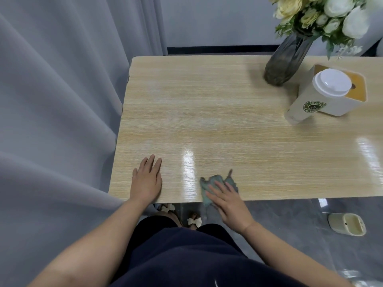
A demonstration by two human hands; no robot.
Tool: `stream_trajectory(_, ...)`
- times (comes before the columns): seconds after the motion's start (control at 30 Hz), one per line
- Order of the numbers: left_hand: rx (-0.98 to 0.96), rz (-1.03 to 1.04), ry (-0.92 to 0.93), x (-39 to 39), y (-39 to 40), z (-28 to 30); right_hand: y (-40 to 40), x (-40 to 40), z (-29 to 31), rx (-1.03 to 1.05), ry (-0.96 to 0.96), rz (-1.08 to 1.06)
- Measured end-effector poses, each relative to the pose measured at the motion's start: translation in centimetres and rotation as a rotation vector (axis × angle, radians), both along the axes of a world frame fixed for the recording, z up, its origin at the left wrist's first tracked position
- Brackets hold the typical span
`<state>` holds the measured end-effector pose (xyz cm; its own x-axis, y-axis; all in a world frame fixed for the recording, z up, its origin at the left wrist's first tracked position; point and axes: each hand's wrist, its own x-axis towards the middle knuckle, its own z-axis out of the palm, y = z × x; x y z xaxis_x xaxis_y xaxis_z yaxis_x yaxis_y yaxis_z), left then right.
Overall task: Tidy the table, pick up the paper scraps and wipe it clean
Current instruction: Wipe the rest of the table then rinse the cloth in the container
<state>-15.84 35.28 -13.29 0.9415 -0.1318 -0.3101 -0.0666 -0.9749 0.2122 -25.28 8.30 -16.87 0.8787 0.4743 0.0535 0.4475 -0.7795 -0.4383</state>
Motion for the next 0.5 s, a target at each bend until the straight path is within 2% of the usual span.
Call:
stream_trajectory(0.1, -0.020, 0.001, -0.046, 0.7, 0.3, 0.4, 3.5, 3.1, -0.1, -0.042, 0.003, 0.151)
stream_trajectory(0.17, -0.027, -0.006, -0.075, 1.7, 0.4, 1.0, 4.7, 5.8, 0.9, -0.013, 0.032, 0.090)
stream_trajectory(0.23, -0.033, 0.020, -0.087, 3.3, 0.4, 1.6, 5.5, 8.5, 2.6, 0.098, 0.121, -0.114)
stream_trajectory(0.37, -0.095, 0.120, -0.077, 7.0, -0.3, 2.5, 7.0, 14.2, 7.0, 0.584, 0.300, -0.663)
stream_trajectory(0.43, -0.115, 0.126, -0.071, 9.0, -0.6, 2.9, 7.3, 17.1, 8.2, 0.710, 0.337, -0.783)
stream_trajectory(0.5, -0.111, 0.123, -0.059, 11.1, -0.4, 3.1, 7.3, 19.6, 8.8, 0.750, 0.332, -0.837)
